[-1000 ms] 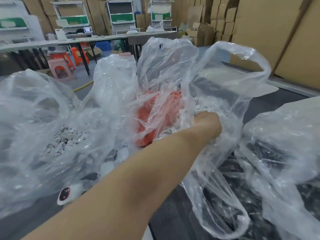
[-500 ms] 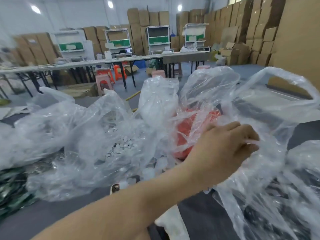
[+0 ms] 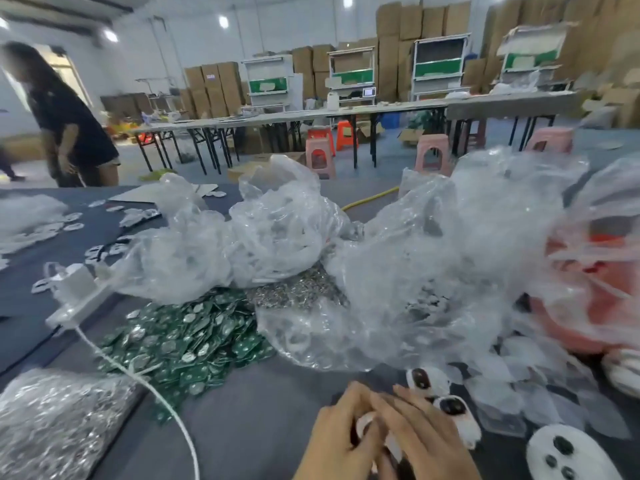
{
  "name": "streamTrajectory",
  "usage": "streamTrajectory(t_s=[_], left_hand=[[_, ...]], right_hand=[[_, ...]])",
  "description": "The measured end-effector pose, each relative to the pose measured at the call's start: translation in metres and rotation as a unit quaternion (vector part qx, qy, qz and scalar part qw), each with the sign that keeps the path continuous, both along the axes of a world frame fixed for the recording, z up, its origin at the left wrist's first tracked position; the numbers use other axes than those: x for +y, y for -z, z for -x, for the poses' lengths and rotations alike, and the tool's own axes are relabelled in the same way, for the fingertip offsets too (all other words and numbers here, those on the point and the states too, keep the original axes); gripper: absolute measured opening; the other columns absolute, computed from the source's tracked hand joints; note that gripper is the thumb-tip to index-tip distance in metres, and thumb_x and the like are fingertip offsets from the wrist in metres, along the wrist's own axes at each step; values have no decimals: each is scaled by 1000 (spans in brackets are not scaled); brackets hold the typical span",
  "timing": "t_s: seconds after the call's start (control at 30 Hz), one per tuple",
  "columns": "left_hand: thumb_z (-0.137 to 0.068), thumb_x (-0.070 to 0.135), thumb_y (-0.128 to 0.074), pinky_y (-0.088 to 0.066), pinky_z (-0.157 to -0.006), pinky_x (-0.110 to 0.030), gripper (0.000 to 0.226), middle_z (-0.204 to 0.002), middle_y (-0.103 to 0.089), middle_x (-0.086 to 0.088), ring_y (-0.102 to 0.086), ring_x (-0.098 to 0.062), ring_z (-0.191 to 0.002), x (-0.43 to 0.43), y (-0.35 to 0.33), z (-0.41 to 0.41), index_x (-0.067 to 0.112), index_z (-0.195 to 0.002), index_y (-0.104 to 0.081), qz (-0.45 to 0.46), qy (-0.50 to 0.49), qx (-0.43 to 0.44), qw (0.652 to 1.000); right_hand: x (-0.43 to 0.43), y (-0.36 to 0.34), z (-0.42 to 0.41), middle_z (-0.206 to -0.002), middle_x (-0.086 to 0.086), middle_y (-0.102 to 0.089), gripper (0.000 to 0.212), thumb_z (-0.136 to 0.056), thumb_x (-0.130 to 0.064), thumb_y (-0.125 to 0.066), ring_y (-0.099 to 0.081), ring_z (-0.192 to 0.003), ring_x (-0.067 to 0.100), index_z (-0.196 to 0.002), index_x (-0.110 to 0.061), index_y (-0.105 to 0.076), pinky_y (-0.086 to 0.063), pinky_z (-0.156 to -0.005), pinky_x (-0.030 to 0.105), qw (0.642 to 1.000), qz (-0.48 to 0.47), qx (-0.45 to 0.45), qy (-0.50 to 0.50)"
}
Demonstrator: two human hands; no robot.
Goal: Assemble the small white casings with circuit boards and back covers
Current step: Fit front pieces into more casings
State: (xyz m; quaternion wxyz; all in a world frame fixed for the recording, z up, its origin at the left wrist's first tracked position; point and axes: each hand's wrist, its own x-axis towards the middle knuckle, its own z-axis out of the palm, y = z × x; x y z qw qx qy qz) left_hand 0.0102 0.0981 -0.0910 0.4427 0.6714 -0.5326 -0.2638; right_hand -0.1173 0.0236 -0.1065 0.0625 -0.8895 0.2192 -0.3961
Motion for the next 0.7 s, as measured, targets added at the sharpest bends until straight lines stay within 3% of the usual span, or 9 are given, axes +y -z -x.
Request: streamTrajectory(t_s=[0.07,0.13,0.27,0.37,0.43,0.5,0.57,0.63,0.7], left_hand=[[-89,12,-60,-37,-57,-10,20,-60,-57,17,-51,4,-59,6,5,-5,29,-78,-54,46,-96,9,994],[-90,8,-59,-39,-59,-11,20,-65,-60,16,-53,2,-62,8,0,-7,25,-78,-59,48,-115,34,992],[-89,-5,-46,-43,-71,-15,33,-87,-63,13,-57,0,-76,10,7,-16,26,-98,-54,52,-145,59,986],[-84,-17,-32,-45,-72,-30,47,-99,-56,-7,-48,-7,-71,7,17,-13,27,-98,-39,63,-215,77,971],[-84,-19,-29,-46,-73,-33,45,-99,-57,-9,-49,-9,-70,6,19,-14,23,-95,-38,78,-224,92,967],[-87,-19,-30,-48,-72,-28,37,-92,-61,-4,-53,-9,-70,5,20,-12,17,-91,-40,90,-210,70,971],[-91,-15,-36,-47,-69,-19,31,-85,-65,3,-58,-7,-70,5,20,-11,15,-89,-44,95,-184,34,978],[-94,-8,-42,-49,-66,-19,30,-85,-69,6,-63,-7,-71,6,20,-10,22,-90,-43,99,-166,28,981],[-95,-1,-49,-49,-64,-17,28,-84,-72,10,-67,-5,-72,7,20,-11,26,-95,-42,110,-161,42,980]], right_hand=[[-1,4,-13,-106,-6,-70,39,-73,-25,-65,-67,-97,15,-110,-17,-70,-46,-88,28,998,-40,-8,-43],[1,11,-27,-101,-1,-70,44,-71,-15,-74,-68,-87,19,-114,-11,-69,-48,-79,31,998,-48,-5,-45],[2,16,-33,-89,4,-64,37,-87,-24,-56,-63,-79,25,-119,-9,-66,-44,-78,31,996,-79,9,-37],[1,16,-32,-88,4,-65,34,-87,-24,-55,-59,-83,29,-115,-12,-68,-45,-86,37,995,-88,46,15],[1,16,-33,-104,7,-65,29,-82,-16,-70,-58,-98,35,-112,-12,-71,-48,-94,47,992,-95,80,38],[-1,14,-34,-117,8,-62,31,-81,-16,-73,-54,-110,36,-112,-13,-71,-46,-94,49,990,-111,80,41],[-1,11,-33,-115,5,-61,29,-86,-26,-62,-52,-109,29,-111,-15,-70,-45,-91,45,990,-135,29,27],[1,9,-31,-106,1,-62,34,-85,-32,-51,-55,-102,24,-109,-16,-69,-44,-88,38,991,-136,-9,1],[1,9,-30,-101,0,-62,32,-83,-29,-53,-59,-95,24,-108,-17,-69,-43,-85,35,994,-106,-14,-10]])
